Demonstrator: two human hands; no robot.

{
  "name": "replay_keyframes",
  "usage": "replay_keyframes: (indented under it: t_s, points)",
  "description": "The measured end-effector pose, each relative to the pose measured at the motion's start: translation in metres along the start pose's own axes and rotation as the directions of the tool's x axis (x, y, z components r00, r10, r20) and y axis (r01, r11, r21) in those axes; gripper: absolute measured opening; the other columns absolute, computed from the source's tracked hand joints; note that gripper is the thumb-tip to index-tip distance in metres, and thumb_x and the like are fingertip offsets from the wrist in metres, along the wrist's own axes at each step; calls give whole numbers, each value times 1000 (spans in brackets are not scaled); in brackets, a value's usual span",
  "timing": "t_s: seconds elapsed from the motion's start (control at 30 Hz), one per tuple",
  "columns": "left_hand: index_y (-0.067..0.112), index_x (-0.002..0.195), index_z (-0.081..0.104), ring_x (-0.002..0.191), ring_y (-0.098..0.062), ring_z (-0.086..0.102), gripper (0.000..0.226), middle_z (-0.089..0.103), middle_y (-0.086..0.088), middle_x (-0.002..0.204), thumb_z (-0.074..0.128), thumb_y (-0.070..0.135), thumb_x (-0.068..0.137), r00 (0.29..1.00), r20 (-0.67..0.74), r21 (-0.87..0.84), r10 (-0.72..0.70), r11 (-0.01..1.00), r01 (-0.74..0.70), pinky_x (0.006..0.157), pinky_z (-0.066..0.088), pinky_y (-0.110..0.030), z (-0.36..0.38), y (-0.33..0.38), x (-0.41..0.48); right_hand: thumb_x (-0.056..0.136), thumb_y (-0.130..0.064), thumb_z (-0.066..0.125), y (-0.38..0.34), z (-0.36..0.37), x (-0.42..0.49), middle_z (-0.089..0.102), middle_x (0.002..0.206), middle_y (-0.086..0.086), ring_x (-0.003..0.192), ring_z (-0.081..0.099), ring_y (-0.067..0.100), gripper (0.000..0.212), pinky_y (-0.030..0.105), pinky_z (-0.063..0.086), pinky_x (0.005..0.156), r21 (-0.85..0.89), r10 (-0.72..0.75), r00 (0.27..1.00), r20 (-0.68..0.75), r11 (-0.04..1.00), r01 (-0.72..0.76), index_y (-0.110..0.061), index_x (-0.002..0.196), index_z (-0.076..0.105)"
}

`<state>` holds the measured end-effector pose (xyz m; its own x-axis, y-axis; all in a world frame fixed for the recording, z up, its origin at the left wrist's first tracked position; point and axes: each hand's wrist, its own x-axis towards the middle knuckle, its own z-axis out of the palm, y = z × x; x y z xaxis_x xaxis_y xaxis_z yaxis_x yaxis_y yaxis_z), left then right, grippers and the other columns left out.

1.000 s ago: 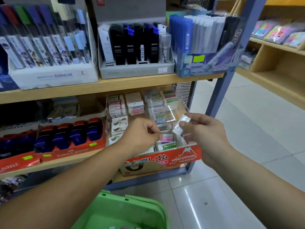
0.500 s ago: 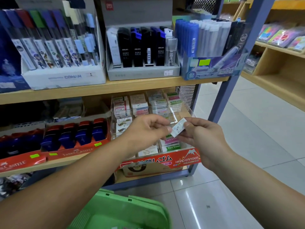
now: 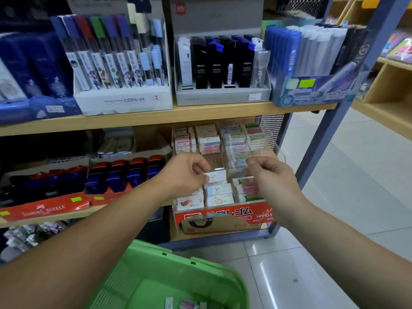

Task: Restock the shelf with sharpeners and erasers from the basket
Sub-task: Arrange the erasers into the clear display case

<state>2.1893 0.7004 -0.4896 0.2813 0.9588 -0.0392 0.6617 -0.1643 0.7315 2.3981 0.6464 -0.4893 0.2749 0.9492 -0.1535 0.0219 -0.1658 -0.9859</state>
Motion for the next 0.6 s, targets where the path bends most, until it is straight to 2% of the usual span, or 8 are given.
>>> replay_keyframes:
  t_s: [0.07,0.13,0.23,0.3,0.37,0.47,0.53,0.6]
  points:
    - [27,99,73,89,-10,68,14,70,6,96,78,18,90,999,1,45,33,998,-33,80,63,-36,6,-4,2,105,-24,61,1,1,-4,78,94,1,85,76,25,14,41,66,73,-58,-40,999,30,997,41,-19,104,75]
    - [28,104,74,86,-11,68,13,68,7,95,75,22,92,998,-1,101,66,993,-66,78,63,-37,9,-5,3,104,-26,62,1,2,-6,78,91,-2,77,74,16,16,36,65,69,-127,-78,995,61,988,86,-21,98,75]
    - [28,116,74,92,-12,62,21,59,8,105,71,31,95,988,-11,286,157,947,-147,82,59,-37,14,-6,1,103,-32,62,4,3,-8,77,85,-3,78,72,10,23,29,63,68,-221,-141,981,133,961,168,-22,89,77]
    - [25,121,74,99,-13,55,30,48,5,110,71,39,94,983,-26,388,183,908,-159,86,54,-35,13,-5,-1,103,-34,63,3,4,-12,76,79,-10,75,69,0,25,14,55,64,-265,-180,964,194,937,229,-21,87,78]
    - [23,128,70,103,-15,53,39,47,3,112,72,42,93,986,-7,382,164,912,-149,90,51,-34,8,-4,-8,102,-37,64,2,5,-17,75,77,-10,74,67,-2,25,7,46,58,-312,-218,942,255,904,294,-23,87,78]
    - [22,131,66,98,-13,56,42,56,4,107,70,40,95,979,-31,366,200,914,-175,87,53,-35,-3,2,-32,98,-42,67,2,4,-29,76,81,-2,78,68,8,26,11,47,61,-382,-252,910,328,846,372,-22,86,78]
    - [22,123,69,88,-11,59,33,62,6,96,70,38,95,971,-89,328,221,927,-181,79,54,-33,-11,0,-60,95,-47,69,5,4,-45,75,80,-5,72,68,8,27,16,49,62,-431,-225,871,437,797,422,-23,86,78]
    - [22,114,73,80,-10,62,25,66,7,87,71,37,94,972,-133,254,192,955,-154,72,53,-31,-16,-8,-92,89,-62,67,12,5,-63,74,77,-13,71,66,2,34,23,51,66,-507,-200,815,543,696,509,-30,85,78]
